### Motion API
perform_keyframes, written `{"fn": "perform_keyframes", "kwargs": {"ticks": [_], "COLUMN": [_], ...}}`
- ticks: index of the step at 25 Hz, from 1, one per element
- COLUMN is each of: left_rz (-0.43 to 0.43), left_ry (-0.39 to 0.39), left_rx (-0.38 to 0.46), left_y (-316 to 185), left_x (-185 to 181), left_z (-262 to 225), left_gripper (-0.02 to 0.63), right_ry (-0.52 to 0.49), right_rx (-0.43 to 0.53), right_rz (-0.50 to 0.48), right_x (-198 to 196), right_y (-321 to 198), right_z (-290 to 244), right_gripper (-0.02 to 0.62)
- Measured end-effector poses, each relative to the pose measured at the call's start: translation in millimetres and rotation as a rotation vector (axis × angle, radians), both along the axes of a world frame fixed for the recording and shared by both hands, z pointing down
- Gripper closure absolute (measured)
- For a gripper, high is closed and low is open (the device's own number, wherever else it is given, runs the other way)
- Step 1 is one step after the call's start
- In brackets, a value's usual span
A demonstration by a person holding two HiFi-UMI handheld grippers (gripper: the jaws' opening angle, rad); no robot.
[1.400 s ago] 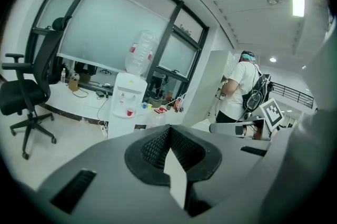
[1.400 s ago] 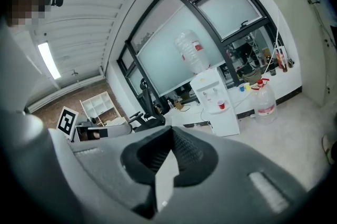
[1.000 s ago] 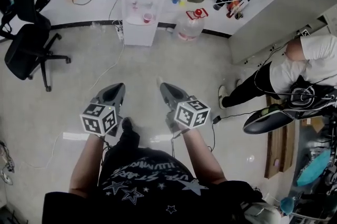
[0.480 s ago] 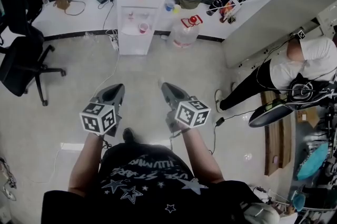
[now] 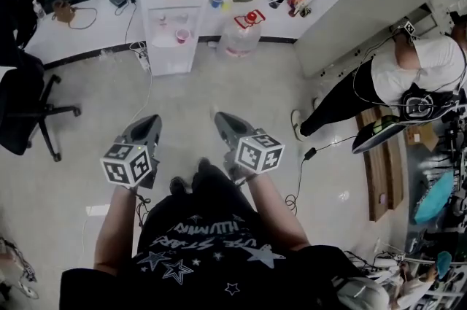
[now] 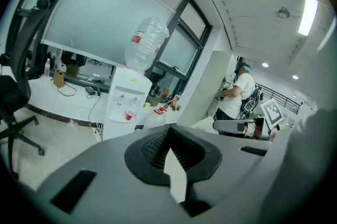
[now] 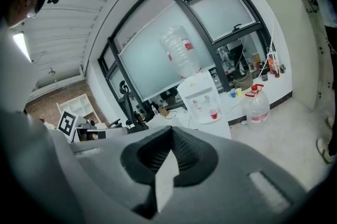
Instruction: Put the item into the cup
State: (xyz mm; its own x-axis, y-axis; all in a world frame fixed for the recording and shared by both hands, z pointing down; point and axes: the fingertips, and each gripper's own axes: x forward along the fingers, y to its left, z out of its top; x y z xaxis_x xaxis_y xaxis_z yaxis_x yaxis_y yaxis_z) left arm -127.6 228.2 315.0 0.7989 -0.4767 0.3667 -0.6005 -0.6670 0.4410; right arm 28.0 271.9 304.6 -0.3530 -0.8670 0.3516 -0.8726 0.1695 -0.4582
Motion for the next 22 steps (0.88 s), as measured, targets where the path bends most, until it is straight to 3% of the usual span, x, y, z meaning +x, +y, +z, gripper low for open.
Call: {"fn": "perform_keyframes", "kwargs": {"ticks": [7, 13, 22], "left_rz": [-0.027, -0.078, -0.097], "left_ry": [-0.022, -0.048, -0.06], "left_rx": [0.004, -0.004, -0.022], "left_y": [-23.5, -71.8, -151.1], "left_x": [16.7, 27.5, 75.5], "left_z": [6.3, 9.5, 12.7], "left_gripper": [0.6, 0.6, 0.6], "right_ry": [-0.031, -0.057, -0.08], "right_rx": [-0.015, -0.004, -0.033], "right_rz": [-0.013, -0.068, -0.1], "right_x": [21.5, 35.9, 82.0], "right_y": [-30.9, -95.3, -183.4], "right_z": [15.8, 18.3, 27.4], "right_gripper": [0.595, 0.595, 0.595]}}
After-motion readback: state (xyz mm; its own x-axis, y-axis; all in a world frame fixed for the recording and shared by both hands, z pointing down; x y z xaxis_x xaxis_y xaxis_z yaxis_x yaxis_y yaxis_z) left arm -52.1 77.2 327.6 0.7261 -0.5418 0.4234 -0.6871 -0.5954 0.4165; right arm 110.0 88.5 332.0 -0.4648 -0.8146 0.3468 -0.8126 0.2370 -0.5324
